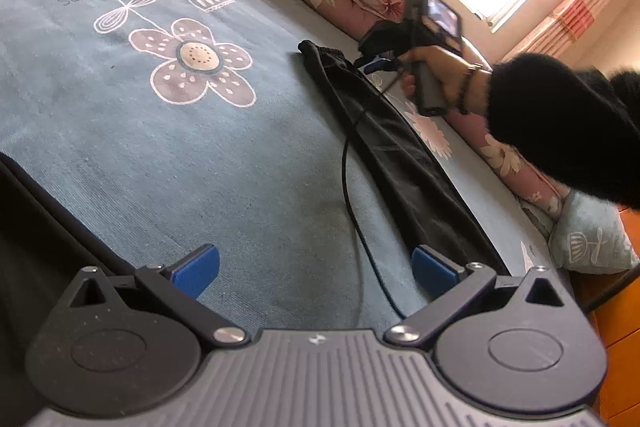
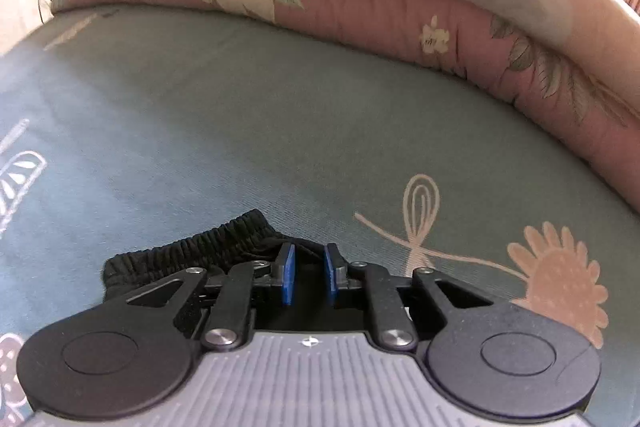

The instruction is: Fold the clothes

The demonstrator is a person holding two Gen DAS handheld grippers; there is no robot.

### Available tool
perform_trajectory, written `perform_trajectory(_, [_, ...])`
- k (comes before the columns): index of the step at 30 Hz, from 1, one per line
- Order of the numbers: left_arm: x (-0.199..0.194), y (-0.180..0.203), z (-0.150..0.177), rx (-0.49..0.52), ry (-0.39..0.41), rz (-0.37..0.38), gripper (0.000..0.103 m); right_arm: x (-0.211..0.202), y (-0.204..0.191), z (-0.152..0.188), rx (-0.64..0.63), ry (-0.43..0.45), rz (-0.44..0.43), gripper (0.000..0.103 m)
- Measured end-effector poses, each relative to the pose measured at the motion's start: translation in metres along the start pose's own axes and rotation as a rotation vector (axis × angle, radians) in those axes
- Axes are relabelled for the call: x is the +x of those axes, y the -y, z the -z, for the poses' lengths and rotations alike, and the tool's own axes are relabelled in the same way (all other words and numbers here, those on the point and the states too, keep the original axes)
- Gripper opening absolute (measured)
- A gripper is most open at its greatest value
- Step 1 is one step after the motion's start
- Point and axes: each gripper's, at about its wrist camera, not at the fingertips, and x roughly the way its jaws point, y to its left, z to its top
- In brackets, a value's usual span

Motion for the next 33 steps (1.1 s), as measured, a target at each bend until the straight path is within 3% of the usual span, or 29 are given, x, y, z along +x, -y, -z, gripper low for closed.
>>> perform_trajectory(3, [0.001, 0.001, -0.002, -0.006, 0.010, 0.017, 0.102, -0.022, -0.004, 0.011, -0.011, -0.053, -0.055, 0.019])
perform_trajectory(6, [0.002, 0.006, -0.002, 0.007, 0.004, 0.024, 0.102, 0.001, -0.004, 0.016, -0.045, -0.139, -0.017, 0.020])
perform_trajectory(9, [0.000, 0.012, 0.003, 0.042, -0.004, 0.025, 0.102, 0.021, 0.005, 0.002, -0.052, -0.068, 0.059, 0.022])
perform_trajectory(10, [-0.002, 0.014, 0.004, 0.051, -0.001, 0.027, 0.102, 0.023, 0.007, -0.004, -0.044, -0.065, 0.085, 0.034])
perform_trajectory(11, [-0.003, 0.015, 0.005, 0.058, 0.001, 0.028, 0.102, 0.022, 0.010, -0.008, -0.019, -0.083, 0.094, 0.036])
perform_trajectory(13, [-0.004, 0.016, 0.006, 0.058, 0.005, 0.026, 0.102, 0.002, 0.014, -0.005, 0.022, -0.087, 0.032, 0.036])
perform_trajectory(16, [-0.003, 0.019, 0.005, 0.053, 0.006, 0.035, 0.102, -0.036, 0.012, 0.015, -0.008, -0.117, -0.024, 0.036])
perform_trajectory(21, [-0.006, 0.030, 0.006, 0.094, -0.004, 0.057, 0.102, -0.055, 0.028, 0.069, 0.028, -0.281, -0.003, 0.036])
perform_trajectory(26, [-0.012, 0.043, 0.016, 0.147, -0.031, 0.058, 0.102, -0.052, 0.045, 0.076, 0.078, -0.211, 0.039, 0.045])
perform_trajectory(29, [-0.014, 0.048, 0.017, 0.166, -0.038, 0.068, 0.102, -0.061, 0.057, 0.073, 0.136, -0.164, 0.030, 0.045])
perform_trajectory(31, [-0.016, 0.052, 0.018, 0.179, -0.043, 0.074, 0.102, -0.087, 0.062, 0.080, 0.175, -0.169, -0.011, 0.045])
perform_trajectory(33, [-0.017, 0.055, 0.019, 0.191, -0.047, 0.079, 0.102, -0.098, 0.064, 0.096, 0.171, -0.202, 0.013, 0.047])
